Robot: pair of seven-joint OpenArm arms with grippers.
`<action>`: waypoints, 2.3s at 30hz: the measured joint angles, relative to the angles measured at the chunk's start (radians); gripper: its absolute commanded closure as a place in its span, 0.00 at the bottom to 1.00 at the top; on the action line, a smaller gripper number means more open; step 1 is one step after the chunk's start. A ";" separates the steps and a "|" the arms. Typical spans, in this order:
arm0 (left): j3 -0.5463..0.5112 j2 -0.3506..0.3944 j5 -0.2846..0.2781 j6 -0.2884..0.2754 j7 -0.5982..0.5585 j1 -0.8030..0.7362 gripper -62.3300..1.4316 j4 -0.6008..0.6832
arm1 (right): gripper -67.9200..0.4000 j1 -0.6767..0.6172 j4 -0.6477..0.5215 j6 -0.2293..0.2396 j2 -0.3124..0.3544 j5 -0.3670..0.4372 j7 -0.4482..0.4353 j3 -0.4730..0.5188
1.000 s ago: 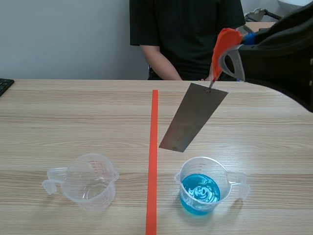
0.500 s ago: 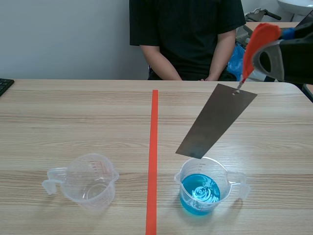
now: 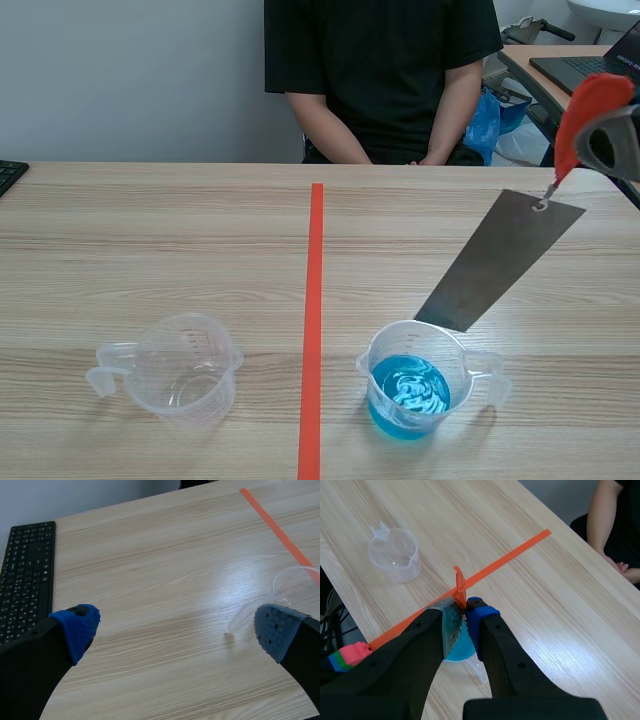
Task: Do the redox reaction experiment.
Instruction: 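Move the plate over the blue solution, then point at the plate with the left hand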
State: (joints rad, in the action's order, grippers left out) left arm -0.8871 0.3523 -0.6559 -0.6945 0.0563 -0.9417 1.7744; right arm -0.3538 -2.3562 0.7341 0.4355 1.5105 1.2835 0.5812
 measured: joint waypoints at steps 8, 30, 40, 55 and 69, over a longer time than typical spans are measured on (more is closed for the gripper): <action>0.000 0.000 0.000 0.000 0.000 0.000 0.00 0.000 | 0.97 -0.007 0.000 0.000 0.022 0.000 -0.008 0.000; 0.116 0.205 -0.031 0.000 -0.004 0.018 0.00 0.100 | 0.97 -0.007 0.000 0.000 0.022 0.000 -0.008 0.000; 0.372 0.203 -0.022 0.000 -0.004 0.251 0.00 0.102 | 0.97 -0.007 0.000 0.000 0.022 0.000 -0.015 0.000; 0.681 0.208 -0.021 0.000 0.055 0.493 0.53 0.101 | 0.97 -0.007 0.000 0.000 0.025 0.000 -0.022 0.000; 0.980 0.208 0.251 0.000 0.039 0.710 0.91 0.048 | 0.97 -0.007 0.000 0.000 0.042 0.000 -0.029 0.000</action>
State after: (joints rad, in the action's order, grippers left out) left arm 0.0933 0.5602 -0.4046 -0.6945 0.0952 -0.2314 1.8221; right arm -0.3607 -2.3562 0.7341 0.4770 1.5105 1.2541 0.5812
